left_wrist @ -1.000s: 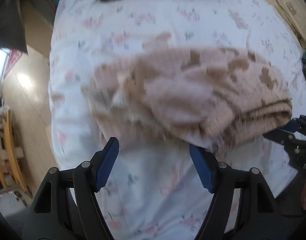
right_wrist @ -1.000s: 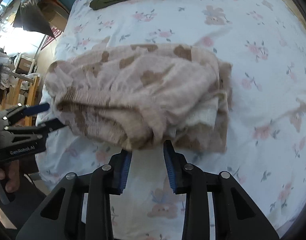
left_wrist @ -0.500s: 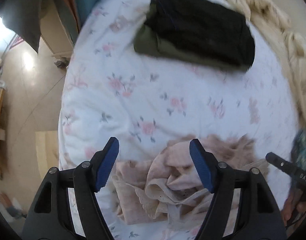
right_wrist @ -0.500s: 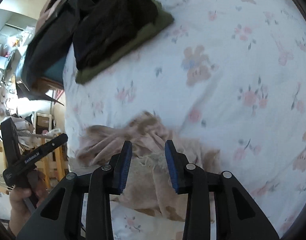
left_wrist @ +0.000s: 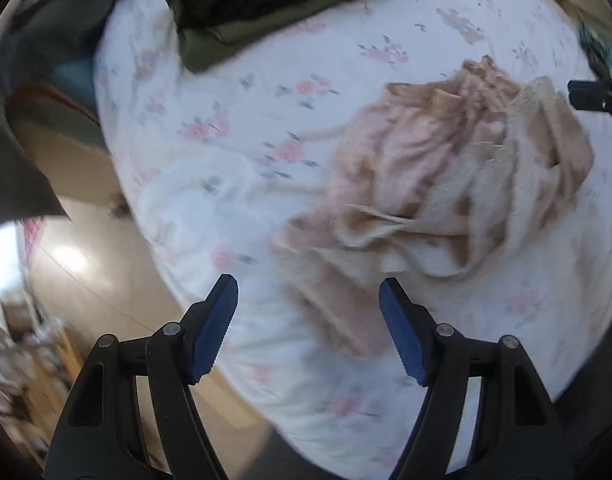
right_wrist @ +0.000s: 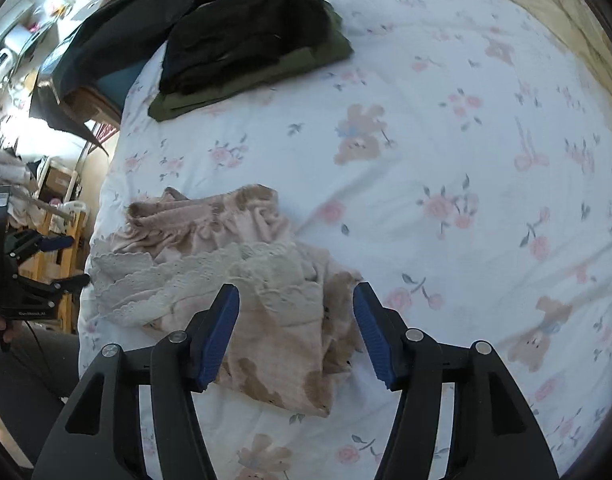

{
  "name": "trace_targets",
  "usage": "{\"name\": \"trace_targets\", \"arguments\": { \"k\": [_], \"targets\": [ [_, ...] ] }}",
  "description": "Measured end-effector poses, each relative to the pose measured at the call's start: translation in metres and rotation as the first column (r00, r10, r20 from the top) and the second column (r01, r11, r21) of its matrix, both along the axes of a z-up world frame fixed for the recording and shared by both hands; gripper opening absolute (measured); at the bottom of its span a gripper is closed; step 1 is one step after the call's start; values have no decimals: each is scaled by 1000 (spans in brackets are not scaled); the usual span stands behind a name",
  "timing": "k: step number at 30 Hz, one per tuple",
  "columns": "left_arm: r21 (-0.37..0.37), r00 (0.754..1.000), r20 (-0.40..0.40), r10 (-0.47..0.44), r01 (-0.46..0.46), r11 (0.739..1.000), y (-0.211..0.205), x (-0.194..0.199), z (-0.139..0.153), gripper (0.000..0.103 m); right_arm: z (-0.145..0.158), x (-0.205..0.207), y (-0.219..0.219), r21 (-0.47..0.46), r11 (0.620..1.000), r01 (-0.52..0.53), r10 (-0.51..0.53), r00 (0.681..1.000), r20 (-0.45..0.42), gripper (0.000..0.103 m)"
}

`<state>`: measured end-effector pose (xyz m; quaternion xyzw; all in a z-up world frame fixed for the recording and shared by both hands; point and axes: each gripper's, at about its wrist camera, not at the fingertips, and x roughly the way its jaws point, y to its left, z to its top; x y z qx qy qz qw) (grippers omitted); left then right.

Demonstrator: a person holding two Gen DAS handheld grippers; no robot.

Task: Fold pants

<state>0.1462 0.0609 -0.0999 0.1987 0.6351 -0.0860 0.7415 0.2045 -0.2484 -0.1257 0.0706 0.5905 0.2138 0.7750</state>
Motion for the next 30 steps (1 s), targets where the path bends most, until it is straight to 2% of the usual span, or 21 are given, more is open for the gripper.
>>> {"name": "trace_targets", "arguments": {
  "k": [2,4,7,10,14,17,20,22,25,26,27,28,29,30],
  "targets": [
    [8,1000,-4,-13,13,1000,8,7,-5,70,-7,2,2,10,1000,-17,17,1000,-16,62],
    [-40,999,-36,-22,21,999,10,11,-12,70,-11,2,5,2,1000,-28,28,999,-20,62],
    [-23,994,-50,-101,100,995,-3,8,-22,70,-14,3,11,7,999,-38,38,999,-24,61],
    [-28,987,-80,-140,138,990,-9,6,-33,70,-16,3,13,20,999,-46,47,998,-33,53],
    [-33,974,-91,-210,207,978,-11,2,-22,70,-18,2,8,21,999,-30,31,999,-45,53],
    [-102,968,-128,-216,204,974,-3,3,-12,70,-16,1,2,27,1000,-13,14,999,-43,53],
    [-56,942,-107,-319,315,948,-12,-9,-12,70,-15,2,-1,36,999,-2,4,999,-49,53],
    [-28,928,-56,-370,369,929,-26,-16,-13,70,-16,3,-1,45,999,2,0,998,-56,53],
    [-54,920,-24,-392,390,919,-40,-12,-16,68,-18,4,0,41,999,6,-4,999,-54,53],
    [-66,915,-23,-403,401,914,-43,-12,-17,59,-18,4,0,41,999,6,-4,999,-53,53],
    [-75,910,-24,-413,411,909,-47,-11,-17,44,-18,4,1,49,999,7,-4,999,-52,53],
    [-76,910,-37,-412,409,909,-48,-10,-21,34,-19,5,2,64,998,3,1,998,-57,53],
    [-76,913,-55,-405,400,913,-46,-3,-26,10,-21,6,4,79,997,-5,10,998,-62,47],
    [-80,917,-66,-394,389,918,-43,-1,-29,4,-21,6,6,84,996,-12,17,998,-61,30]
  ]
}}
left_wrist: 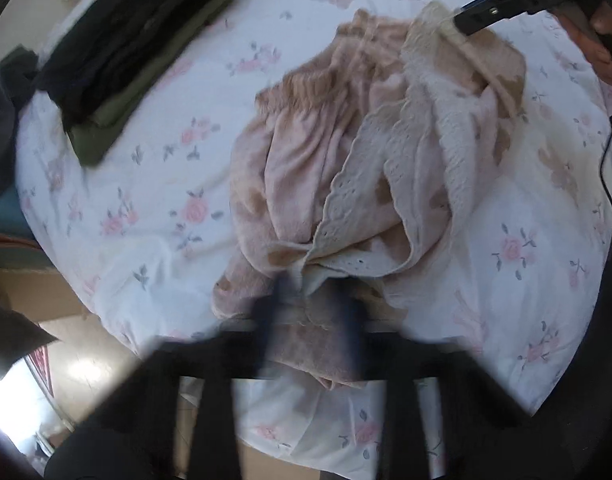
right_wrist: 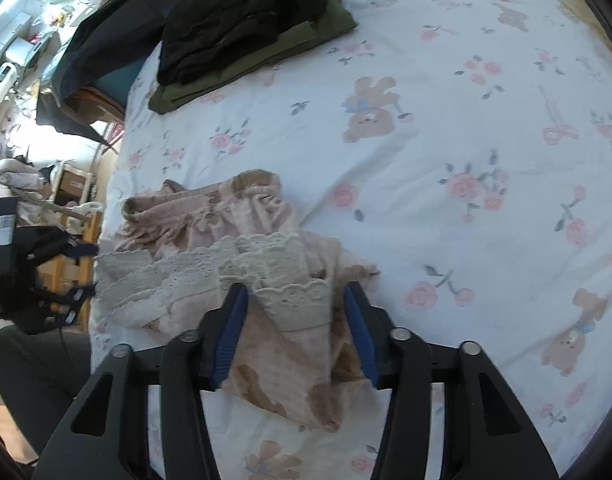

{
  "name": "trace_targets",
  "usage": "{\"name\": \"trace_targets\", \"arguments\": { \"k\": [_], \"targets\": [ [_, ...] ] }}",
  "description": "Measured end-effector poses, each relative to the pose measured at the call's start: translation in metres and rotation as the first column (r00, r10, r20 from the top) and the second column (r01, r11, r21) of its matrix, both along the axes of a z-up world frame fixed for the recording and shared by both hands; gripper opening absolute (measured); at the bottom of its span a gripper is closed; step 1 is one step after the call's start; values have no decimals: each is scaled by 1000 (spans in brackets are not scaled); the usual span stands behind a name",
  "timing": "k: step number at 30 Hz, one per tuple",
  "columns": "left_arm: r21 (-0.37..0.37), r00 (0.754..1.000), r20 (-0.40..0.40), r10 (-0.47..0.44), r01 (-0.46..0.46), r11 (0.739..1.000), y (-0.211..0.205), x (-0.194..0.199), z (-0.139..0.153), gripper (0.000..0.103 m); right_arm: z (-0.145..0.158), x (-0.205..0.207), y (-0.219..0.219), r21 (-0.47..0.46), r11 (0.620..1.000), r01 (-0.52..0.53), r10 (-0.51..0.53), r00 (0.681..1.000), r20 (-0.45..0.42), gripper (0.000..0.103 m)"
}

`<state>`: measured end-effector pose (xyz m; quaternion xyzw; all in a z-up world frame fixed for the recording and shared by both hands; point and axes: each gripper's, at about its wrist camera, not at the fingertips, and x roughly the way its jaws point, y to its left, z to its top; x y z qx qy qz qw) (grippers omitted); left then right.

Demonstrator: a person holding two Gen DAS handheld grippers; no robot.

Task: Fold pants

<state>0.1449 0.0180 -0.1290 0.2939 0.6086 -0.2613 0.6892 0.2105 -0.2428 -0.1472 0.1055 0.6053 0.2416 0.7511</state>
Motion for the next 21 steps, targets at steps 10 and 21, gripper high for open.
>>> {"name": "trace_targets", "arguments": {
  "k": [10,21],
  "targets": [
    [-227,969,-24,246,-244,943,48,29,34,2,32,1,-21,137,990,43,-58,992,110,2],
    [-187,890,87,447,-426,885,70,58,25,2,-5,31,-41,-23,980,200,-196,975,103,2]
  ]
}}
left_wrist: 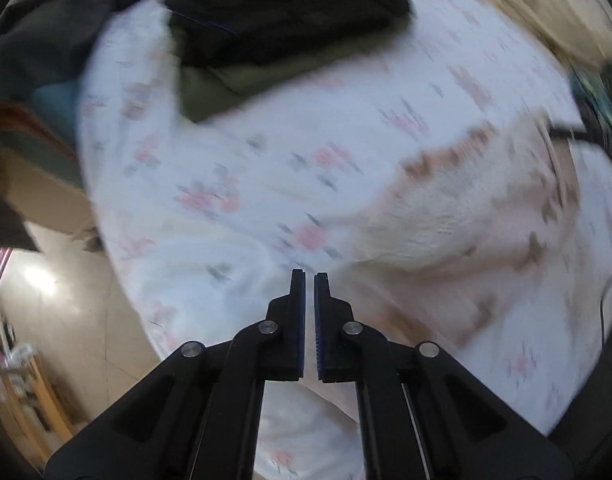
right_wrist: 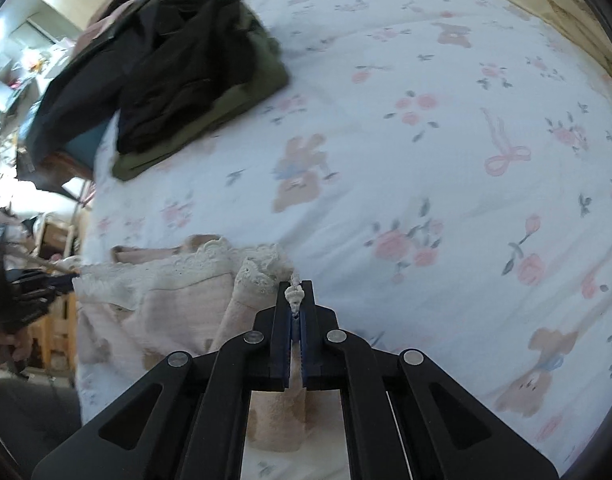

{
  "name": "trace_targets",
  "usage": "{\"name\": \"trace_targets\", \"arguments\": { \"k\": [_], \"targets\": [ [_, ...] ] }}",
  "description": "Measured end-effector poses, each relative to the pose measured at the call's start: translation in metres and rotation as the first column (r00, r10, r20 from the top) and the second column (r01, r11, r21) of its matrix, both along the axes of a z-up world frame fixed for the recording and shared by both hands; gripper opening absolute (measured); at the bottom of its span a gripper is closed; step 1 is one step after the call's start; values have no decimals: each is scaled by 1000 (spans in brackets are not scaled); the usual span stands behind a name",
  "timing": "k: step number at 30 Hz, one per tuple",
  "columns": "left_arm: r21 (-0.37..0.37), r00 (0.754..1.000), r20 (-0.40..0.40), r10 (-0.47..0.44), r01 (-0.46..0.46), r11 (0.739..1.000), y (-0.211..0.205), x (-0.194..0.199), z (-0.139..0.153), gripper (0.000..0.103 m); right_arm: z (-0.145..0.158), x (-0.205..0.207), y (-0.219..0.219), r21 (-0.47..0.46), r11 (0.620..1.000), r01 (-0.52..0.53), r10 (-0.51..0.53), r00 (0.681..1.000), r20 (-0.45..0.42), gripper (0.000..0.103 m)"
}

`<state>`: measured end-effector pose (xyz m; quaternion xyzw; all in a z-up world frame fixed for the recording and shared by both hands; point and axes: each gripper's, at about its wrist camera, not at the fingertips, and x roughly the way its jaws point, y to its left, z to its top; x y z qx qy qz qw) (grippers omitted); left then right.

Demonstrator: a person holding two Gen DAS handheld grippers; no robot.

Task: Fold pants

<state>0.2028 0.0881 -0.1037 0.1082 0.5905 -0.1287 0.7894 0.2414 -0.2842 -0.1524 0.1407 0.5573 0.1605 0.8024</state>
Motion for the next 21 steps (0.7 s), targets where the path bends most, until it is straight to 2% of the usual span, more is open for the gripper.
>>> {"name": "trace_targets", "arguments": {
  "k": [3,4,5,6,7,8,9,10,11,12,13,15,18,20,21],
  "targets": [
    [-67,998,15,65,-64,996,15,4,10,3,-14,6,-10,52,997,48,-45,997,-61,3],
    [-76,993,-12,121,-122,990,23,4,10,3,-19,7,-11,69,996,51,-44,994,-95,7],
    [-85,985,-42,169,-172,981,30,4,8,4,-20,7,-11,66,996,53,-46,993,-105,8],
    [-98,968,-84,238,-245,964,39,0,7,10,-20,7,-13,64,996,57,-51,993,-104,8],
    [-107,941,-121,315,-328,939,49,-6,6,18,-17,5,-17,86,994,69,-60,993,-103,11],
    [-131,914,-137,383,-400,907,59,-14,6,42,-14,4,-22,119,989,90,-77,991,-109,15],
    [-155,877,-146,458,-478,865,68,-25,6,60,-10,2,-26,135,985,108,-93,989,-118,34],
    [-163,841,-156,519,-540,826,73,-36,4,63,-8,-1,-30,154,979,130,-111,985,-129,57],
    [-166,811,-170,560,-584,795,74,-46,2,65,-4,-5,-34,178,971,157,-134,981,-137,62],
    [-175,776,-199,599,-629,757,74,-59,-4,66,0,-10,-37,197,963,182,-156,978,-138,62],
    [-197,757,-231,611,-652,732,70,-69,-13,66,4,-14,-38,197,962,191,-165,976,-140,62],
    [-191,740,-258,621,-669,718,57,-84,-26,66,8,-24,-31,182,967,177,-151,978,-144,62],
    [-194,733,-258,629,-678,709,38,-96,-40,66,2,-44,-14,183,970,161,-126,975,-185,62],
    [-216,738,-266,620,-673,708,27,-102,-49,65,-2,-51,-2,175,973,150,-115,974,-197,62],
    [-228,747,-260,612,-664,712,22,-103,-52,62,-3,-54,5,138,981,137,-110,977,-183,62]
  ]
}}
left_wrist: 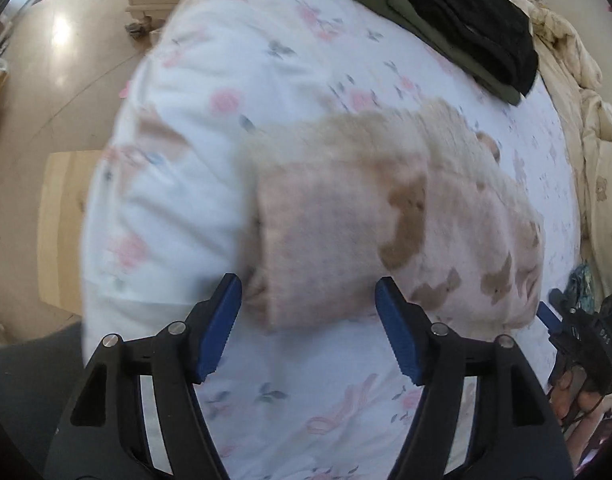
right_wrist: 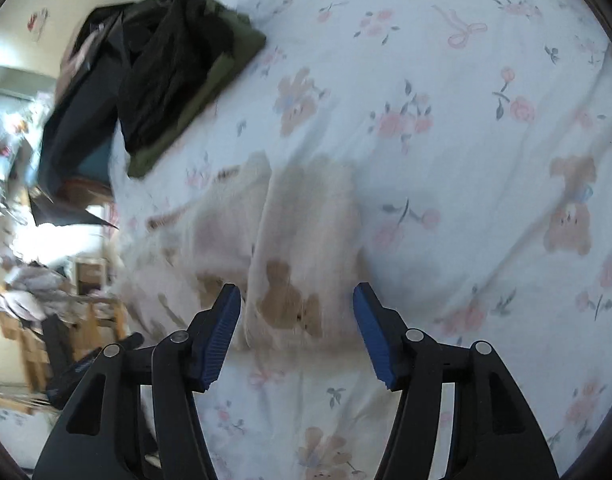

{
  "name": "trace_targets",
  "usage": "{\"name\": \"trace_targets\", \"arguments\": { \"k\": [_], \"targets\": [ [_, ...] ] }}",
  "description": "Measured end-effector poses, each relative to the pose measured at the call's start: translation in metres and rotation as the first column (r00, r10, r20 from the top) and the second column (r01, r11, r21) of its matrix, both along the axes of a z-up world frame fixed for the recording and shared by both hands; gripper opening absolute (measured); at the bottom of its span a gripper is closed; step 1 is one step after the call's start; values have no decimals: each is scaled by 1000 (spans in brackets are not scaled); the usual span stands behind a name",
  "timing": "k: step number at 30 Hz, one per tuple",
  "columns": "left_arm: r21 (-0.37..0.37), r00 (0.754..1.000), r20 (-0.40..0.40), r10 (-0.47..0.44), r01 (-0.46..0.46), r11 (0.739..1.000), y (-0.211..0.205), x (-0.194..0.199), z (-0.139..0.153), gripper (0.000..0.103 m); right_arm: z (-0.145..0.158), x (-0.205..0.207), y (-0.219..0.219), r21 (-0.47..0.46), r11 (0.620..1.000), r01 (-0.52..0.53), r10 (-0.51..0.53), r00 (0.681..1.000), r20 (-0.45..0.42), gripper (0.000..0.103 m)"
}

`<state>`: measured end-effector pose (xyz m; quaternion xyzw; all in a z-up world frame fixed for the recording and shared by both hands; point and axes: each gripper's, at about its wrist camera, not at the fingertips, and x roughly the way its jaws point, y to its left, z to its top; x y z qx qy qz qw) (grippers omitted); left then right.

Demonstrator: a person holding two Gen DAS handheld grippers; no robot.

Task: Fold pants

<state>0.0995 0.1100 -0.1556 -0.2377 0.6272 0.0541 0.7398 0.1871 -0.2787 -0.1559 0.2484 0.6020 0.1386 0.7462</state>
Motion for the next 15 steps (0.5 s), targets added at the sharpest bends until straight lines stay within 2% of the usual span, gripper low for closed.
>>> {"name": "trace_targets", "arguments": {
  "k": [1,2,3,4,6,12,15],
  "targets": [
    [3,1000,19,-9,9,1000,-4,-1,-1,55,-1,-1,4,-46,999,-9,10,1000,8,59],
    [2,999,34,-21,21,1000,-7,0,0,31,-2,-2,6,-93,996,-6,7,1000,15,57],
    [-12,999,37,-40,41,999,-9,1,0,8,-4,-3,5,-100,995,-4,5,1000,16,37],
    [-17,998,37,-57,58,998,-10,3,0,2,-6,-2,3,-87,996,-14,14,1000,3,22],
    [-12,995,69,-69,69,998,-7,4,9,1,-4,-4,-4,-62,998,-15,16,1000,3,2],
    [47,977,148,-152,147,988,7,28,55,0,32,4,-9,-40,992,-121,125,987,98,1],
    [101,965,159,-210,196,975,17,42,72,0,45,13,-14,-70,976,-208,215,972,100,1]
  ]
}}
